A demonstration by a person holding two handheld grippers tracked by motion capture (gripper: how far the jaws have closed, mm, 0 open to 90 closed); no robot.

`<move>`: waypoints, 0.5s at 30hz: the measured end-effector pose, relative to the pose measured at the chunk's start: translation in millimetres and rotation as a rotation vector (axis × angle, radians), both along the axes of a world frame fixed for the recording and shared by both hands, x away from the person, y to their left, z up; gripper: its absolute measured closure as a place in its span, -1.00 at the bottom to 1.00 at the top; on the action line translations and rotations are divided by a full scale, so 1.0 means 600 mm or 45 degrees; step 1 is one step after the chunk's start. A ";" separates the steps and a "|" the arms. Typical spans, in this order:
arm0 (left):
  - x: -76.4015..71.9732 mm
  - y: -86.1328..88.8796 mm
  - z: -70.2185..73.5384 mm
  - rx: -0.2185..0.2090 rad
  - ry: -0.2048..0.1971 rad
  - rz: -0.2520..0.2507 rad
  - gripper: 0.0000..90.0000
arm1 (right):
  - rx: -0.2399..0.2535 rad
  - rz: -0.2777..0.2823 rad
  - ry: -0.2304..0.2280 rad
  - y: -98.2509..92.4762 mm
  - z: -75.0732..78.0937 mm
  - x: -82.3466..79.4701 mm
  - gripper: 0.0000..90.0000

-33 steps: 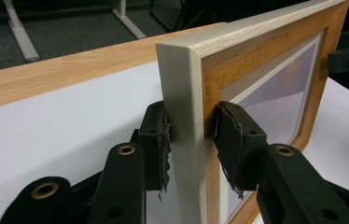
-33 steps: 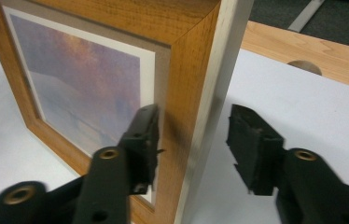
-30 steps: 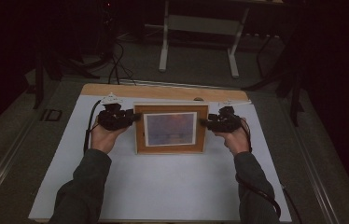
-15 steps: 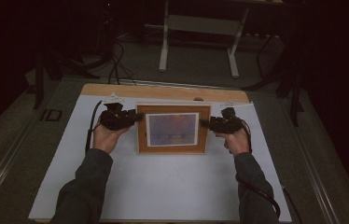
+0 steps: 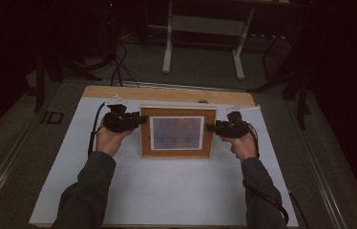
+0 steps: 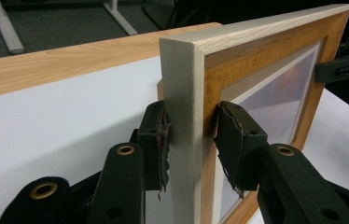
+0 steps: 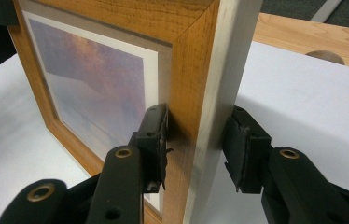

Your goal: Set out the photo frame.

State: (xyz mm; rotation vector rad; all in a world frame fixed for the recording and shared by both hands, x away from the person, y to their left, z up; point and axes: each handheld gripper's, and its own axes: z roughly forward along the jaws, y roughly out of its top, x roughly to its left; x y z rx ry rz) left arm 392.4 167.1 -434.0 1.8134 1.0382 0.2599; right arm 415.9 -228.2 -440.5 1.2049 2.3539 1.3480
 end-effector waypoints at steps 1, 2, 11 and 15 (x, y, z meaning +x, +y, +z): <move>-0.001 -0.001 -0.001 0.003 0.004 -0.010 0.29 | -0.011 -0.012 -0.006 0.000 0.001 -0.001 0.28; -0.002 -0.002 -0.002 0.013 0.000 -0.014 0.22 | -0.013 -0.020 -0.010 -0.001 0.001 -0.001 0.23; -0.008 0.005 0.003 0.016 -0.015 0.002 0.04 | -0.003 -0.029 -0.014 -0.008 0.000 -0.002 0.09; -0.014 0.013 0.009 -0.006 -0.028 0.015 -0.01 | 0.004 -0.028 -0.020 -0.013 0.003 -0.008 0.05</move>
